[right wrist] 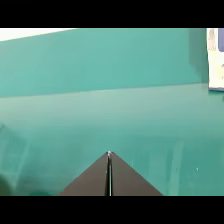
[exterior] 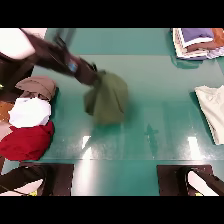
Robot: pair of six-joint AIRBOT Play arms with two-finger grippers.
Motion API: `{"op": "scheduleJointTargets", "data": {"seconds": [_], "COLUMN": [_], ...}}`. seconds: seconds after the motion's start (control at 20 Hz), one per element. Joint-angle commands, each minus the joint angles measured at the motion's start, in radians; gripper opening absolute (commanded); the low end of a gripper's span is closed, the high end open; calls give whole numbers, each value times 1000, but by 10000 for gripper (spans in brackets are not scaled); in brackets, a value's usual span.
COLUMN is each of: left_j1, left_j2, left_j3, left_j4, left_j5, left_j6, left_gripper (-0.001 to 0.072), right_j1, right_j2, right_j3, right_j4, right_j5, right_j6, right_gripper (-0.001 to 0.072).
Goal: Fold the shirts.
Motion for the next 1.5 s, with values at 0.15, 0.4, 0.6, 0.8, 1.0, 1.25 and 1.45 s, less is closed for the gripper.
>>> {"op": "scheduleJointTargets", "data": {"seconds": [0.15, 0.4, 0.6, 0.8, 1.0, 1.25, 1.45], "left_j1": [-67, 80, 116, 117, 117, 142, 197], "left_j2": [5, 16, -37, -121, -191, -201, -201], "left_j3": [-326, -283, -383, -409, -409, -366, -265], "left_j4": [-27, -17, -224, -448, -446, -431, -419], "left_j5": [186, 151, 172, 200, 197, 231, 136], "left_j6": [-52, -49, 46, 197, 194, 182, 177], "left_gripper": [670, 606, 606, 607, 603, 23, 23], "right_j1": [0, 0, 0, 0, 1, 22, 173], "right_j2": [0, 0, -3, -3, -3, 9, 68], "right_j3": [16, 16, 14, 13, 13, -86, -500], "right_j4": [0, -1, -2, -1, -1, 27, 140], "right_j5": [68, 68, 67, 69, 98, 207, 163], "right_j6": [0, 0, 0, 1, 1, 2, 5], "right_gripper": [16, 16, 15, 16, 16, 16, 62]}}
